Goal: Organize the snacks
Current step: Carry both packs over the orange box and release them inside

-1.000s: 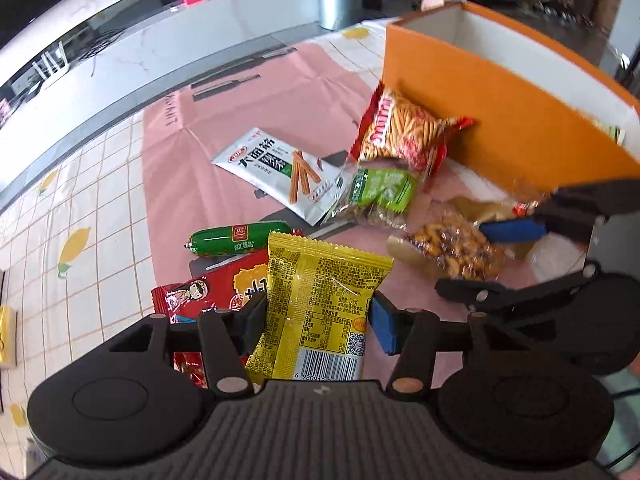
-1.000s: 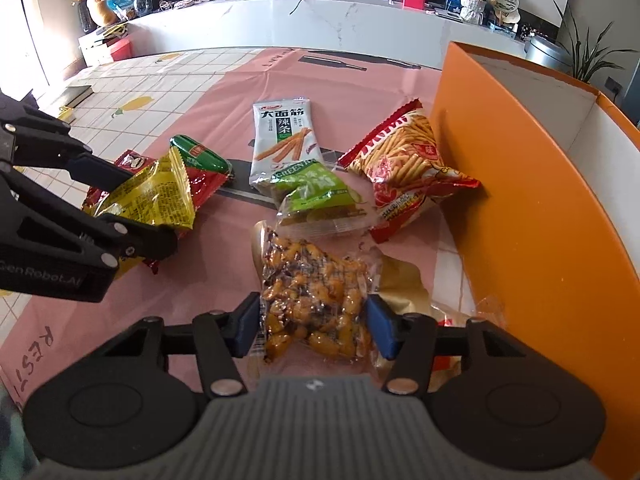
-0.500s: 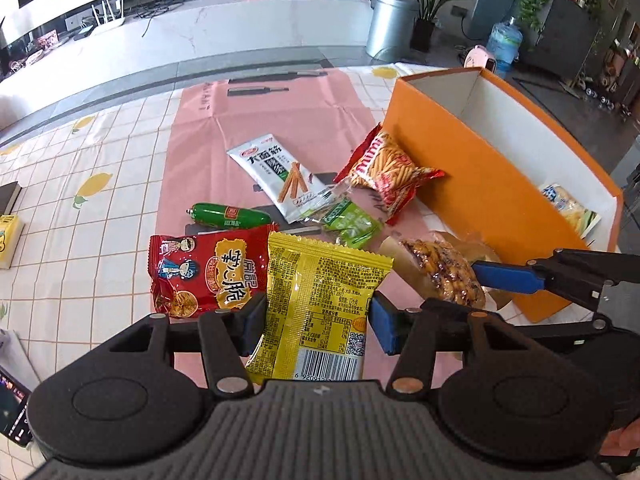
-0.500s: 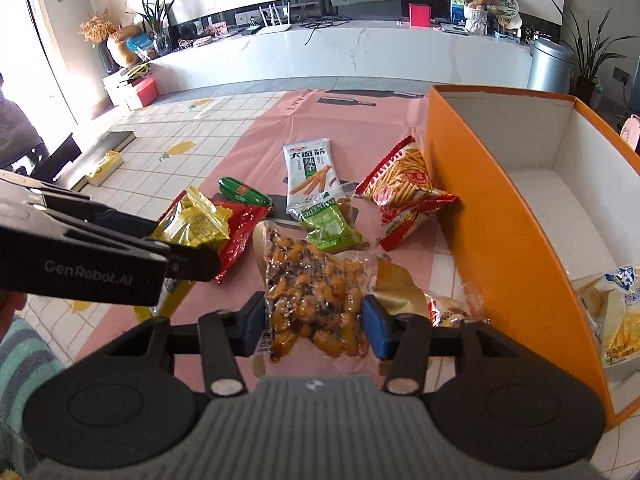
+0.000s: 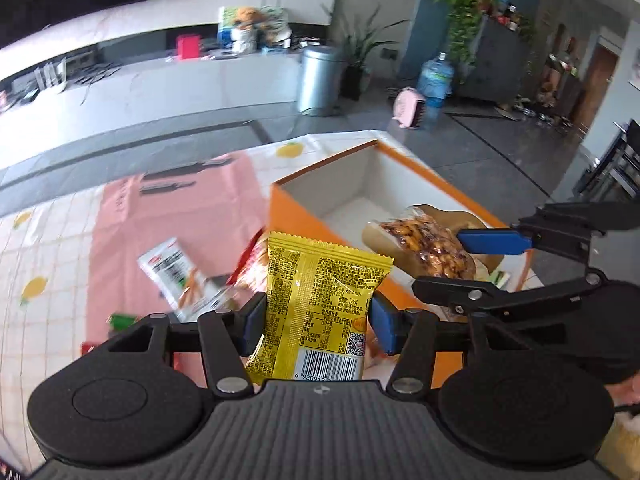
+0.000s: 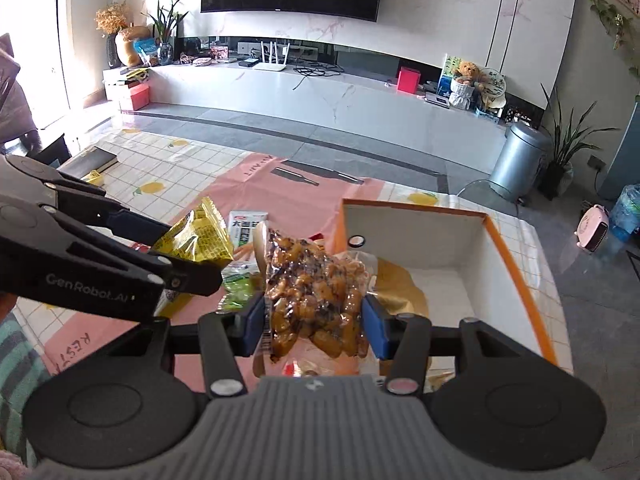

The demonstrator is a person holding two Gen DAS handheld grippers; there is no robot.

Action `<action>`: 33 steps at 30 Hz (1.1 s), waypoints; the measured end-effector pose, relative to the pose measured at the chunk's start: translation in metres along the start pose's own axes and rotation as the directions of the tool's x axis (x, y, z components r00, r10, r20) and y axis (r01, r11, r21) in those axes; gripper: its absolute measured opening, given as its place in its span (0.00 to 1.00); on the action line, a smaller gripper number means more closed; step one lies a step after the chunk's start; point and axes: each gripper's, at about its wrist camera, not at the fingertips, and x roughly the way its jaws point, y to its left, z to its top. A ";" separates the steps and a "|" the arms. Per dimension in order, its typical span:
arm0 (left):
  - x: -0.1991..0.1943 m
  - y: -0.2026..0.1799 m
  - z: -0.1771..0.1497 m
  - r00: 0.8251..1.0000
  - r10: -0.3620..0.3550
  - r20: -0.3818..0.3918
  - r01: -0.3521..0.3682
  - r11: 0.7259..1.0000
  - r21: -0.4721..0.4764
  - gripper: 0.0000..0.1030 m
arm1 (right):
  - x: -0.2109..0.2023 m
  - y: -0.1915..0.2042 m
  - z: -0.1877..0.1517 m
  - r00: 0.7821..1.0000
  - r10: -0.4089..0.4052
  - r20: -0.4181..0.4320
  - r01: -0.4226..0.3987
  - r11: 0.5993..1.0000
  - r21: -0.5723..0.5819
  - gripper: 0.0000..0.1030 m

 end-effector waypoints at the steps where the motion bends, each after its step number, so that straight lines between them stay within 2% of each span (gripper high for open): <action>1: 0.004 -0.007 0.005 1.000 -0.014 0.001 0.014 1.000 0.018 0.60 | 0.000 -0.011 0.002 1.000 -0.011 -0.015 0.011 1.000 -0.002 0.47; 4: 0.022 -0.024 0.020 0.998 -0.054 -0.010 0.055 0.997 0.061 0.60 | 0.005 -0.038 0.003 0.997 -0.042 -0.062 0.041 0.999 -0.006 0.47; 8: 0.052 -0.044 0.034 0.997 -0.064 -0.052 0.071 0.986 0.149 0.60 | 0.018 -0.071 0.000 0.988 -0.075 -0.133 0.074 0.997 -0.017 0.47; 13: 0.084 -0.065 0.041 0.985 -0.130 -0.110 0.155 0.950 0.270 0.60 | 0.043 -0.097 -0.011 0.978 -0.071 -0.198 0.060 0.996 -0.062 0.47; 18: 0.115 -0.081 0.041 0.983 -0.079 -0.166 0.136 0.919 0.370 0.60 | 0.066 -0.115 -0.022 0.972 -0.024 -0.232 0.002 0.996 -0.094 0.47; 22: 0.134 -0.083 0.040 0.975 -0.067 -0.212 0.149 0.906 0.397 0.60 | 0.082 -0.124 -0.025 0.969 -0.010 -0.246 -0.017 0.994 -0.108 0.48; 26: 0.149 -0.082 0.042 0.968 -0.056 -0.243 0.152 0.904 0.399 0.60 | 0.093 -0.129 -0.028 0.966 -0.005 -0.260 -0.025 0.993 -0.112 0.48; 33: 0.164 -0.084 0.038 0.960 -0.059 -0.272 0.172 0.895 0.411 0.60 | 0.112 -0.129 -0.036 0.956 0.010 -0.292 -0.046 0.992 -0.116 0.48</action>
